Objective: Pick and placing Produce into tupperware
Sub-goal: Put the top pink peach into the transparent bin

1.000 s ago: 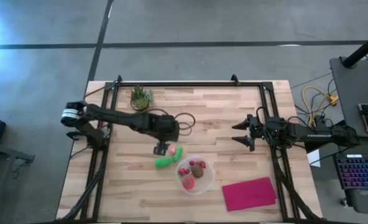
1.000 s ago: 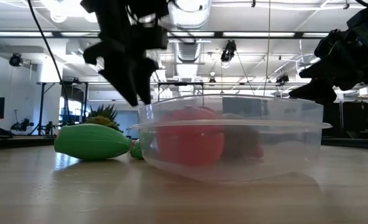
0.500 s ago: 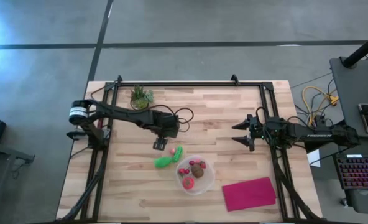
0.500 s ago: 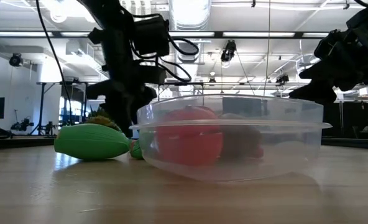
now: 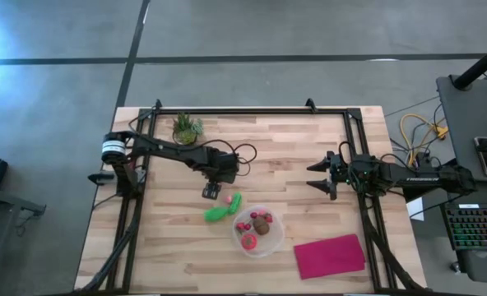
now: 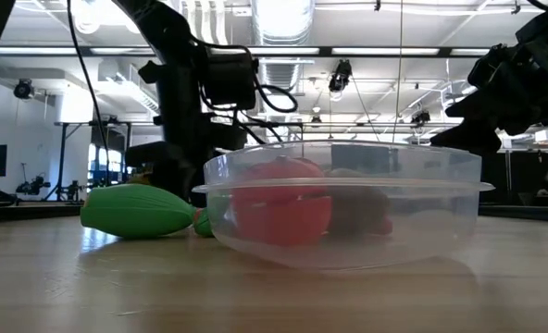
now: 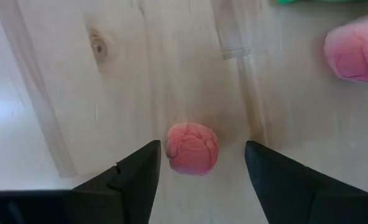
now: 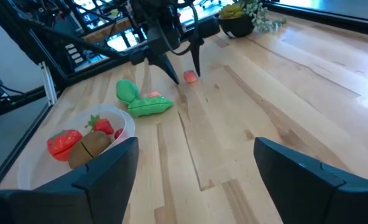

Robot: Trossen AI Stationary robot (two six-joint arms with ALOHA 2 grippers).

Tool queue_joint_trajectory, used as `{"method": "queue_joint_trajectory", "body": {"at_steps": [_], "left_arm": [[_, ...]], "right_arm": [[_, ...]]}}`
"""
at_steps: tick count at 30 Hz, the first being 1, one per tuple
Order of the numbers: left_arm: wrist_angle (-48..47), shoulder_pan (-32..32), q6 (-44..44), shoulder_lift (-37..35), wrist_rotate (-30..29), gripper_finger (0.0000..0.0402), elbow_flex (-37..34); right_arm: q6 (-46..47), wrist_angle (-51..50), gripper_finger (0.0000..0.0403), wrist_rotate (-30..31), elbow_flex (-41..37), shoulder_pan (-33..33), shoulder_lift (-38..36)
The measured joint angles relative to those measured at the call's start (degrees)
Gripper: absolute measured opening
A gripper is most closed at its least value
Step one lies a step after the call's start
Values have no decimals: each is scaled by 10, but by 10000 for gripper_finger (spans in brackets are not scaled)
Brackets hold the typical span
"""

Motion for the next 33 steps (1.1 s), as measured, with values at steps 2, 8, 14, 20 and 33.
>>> {"method": "queue_joint_trajectory", "body": {"at_steps": [2, 8, 14, 20, 33], "left_arm": [[0, 0, 0, 0, 4, 207, 0], [4, 1, 0, 0, 6, 162, 0], [24, 2, 0, 0, 2, 138, 0], [24, 2, 0, 0, 3, 123, 0], [11, -5, -28, -13, 7, 81, 11]], "right_arm": [[0, 0, 313, 0, 0, 0, 0], [0, 0, 308, 0, 0, 0, 0], [0, 0, 309, 0, 0, 0, 0], [0, 0, 315, 0, 0, 0, 0], [0, 0, 314, 0, 0, 0, 0]]}}
